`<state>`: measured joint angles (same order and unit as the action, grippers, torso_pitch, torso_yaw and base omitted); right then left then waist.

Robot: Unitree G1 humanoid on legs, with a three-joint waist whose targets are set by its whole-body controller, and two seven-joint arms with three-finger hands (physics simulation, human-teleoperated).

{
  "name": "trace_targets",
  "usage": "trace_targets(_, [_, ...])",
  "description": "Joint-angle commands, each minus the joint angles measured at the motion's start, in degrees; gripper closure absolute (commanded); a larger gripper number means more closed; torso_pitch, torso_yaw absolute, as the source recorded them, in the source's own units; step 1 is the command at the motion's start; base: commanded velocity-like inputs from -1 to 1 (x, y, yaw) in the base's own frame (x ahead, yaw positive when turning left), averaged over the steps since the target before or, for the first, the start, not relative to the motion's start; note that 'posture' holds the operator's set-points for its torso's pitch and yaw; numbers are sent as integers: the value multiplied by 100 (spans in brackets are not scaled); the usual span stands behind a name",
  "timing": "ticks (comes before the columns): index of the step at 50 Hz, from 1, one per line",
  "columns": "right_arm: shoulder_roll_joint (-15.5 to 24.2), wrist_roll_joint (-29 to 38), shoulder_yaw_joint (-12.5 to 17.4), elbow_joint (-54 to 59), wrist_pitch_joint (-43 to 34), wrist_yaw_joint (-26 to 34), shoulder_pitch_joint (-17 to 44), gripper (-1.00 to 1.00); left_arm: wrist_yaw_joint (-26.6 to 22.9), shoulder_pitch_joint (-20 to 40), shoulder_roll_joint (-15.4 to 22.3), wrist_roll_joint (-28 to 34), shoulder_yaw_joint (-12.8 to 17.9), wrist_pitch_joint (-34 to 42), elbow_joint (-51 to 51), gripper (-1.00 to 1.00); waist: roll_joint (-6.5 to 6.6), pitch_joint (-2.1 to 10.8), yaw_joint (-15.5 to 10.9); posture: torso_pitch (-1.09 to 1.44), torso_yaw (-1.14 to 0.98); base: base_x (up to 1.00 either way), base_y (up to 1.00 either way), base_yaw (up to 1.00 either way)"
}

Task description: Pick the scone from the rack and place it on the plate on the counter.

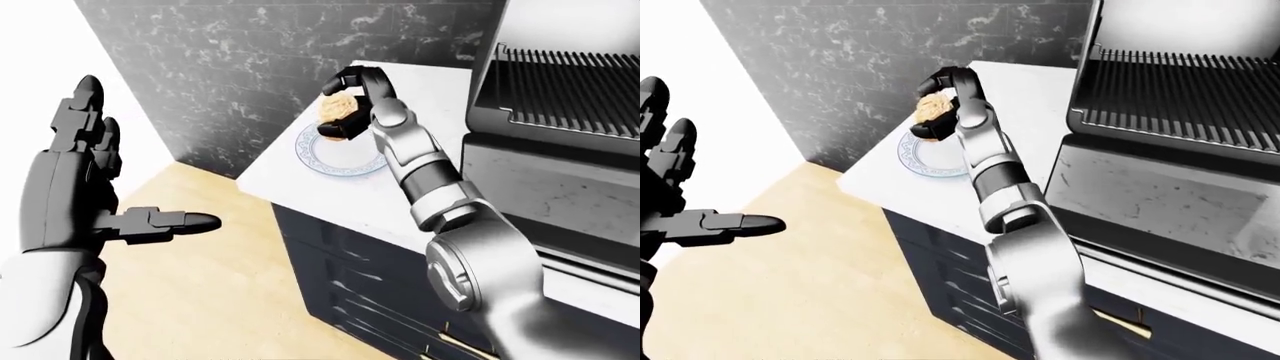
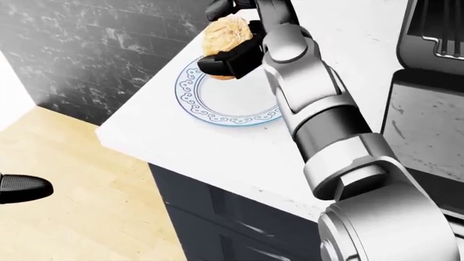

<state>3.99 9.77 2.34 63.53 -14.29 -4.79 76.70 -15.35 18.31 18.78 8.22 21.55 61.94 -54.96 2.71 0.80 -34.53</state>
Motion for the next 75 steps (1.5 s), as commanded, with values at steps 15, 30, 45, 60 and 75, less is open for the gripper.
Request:
trace_targets(15, [133,161,20,-146,214,-201,147,100,26,183,87,87,8,-156,-21,-100,0,157,-39,0,52,0,0,0])
trace_targets(30, [185,355,32,167,357,-419,99,100,-7,138,89,100,62,-144,-77,-100,-2,170,-50,0,52,0,0,0])
trace_targets(45, [194,656,-19,310,563,-562,14,100,-48,92,84,109,116,-93,-175,-100,-2,174,-64,0,52,0,0,0])
trace_targets(60, [160,872,-20,394,673,-611,11,53,-111,138,148,92,176,-5,-222,-100,3,176,-69,0,52,0,0,0])
trace_targets(75, [103,971,-41,427,740,-597,-15,18,-201,-12,147,67,361,43,-413,-100,7,172,-66,0,52,0,0,0])
